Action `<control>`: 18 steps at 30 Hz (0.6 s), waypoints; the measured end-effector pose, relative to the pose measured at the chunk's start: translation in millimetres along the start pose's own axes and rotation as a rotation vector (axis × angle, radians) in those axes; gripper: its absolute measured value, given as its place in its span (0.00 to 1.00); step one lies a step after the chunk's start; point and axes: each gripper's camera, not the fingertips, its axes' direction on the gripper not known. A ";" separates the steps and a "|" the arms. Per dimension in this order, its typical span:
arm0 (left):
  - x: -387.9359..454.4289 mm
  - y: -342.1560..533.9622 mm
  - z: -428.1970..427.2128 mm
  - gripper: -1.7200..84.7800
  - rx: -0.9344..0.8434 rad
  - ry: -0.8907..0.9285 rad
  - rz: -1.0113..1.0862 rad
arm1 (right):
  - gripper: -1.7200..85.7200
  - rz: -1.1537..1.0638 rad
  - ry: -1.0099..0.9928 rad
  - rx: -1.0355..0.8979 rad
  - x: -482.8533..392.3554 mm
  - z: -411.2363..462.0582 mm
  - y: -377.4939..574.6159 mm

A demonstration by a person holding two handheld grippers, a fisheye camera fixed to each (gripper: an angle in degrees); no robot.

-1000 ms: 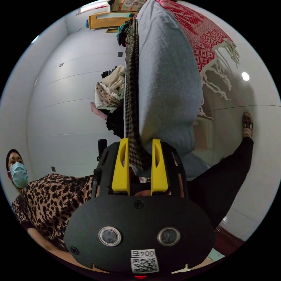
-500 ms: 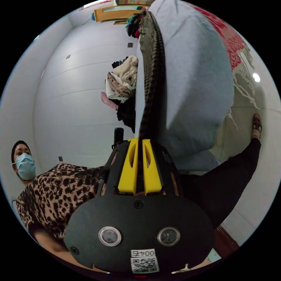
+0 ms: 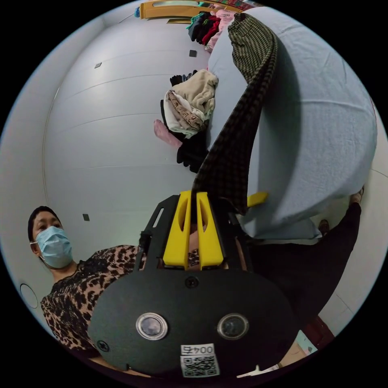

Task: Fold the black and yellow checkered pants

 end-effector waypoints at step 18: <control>40.0 -23.8 39.4 0.28 -0.097 0.380 0.116 | 0.05 0.022 0.025 0.021 -63.9 6.7 -23.9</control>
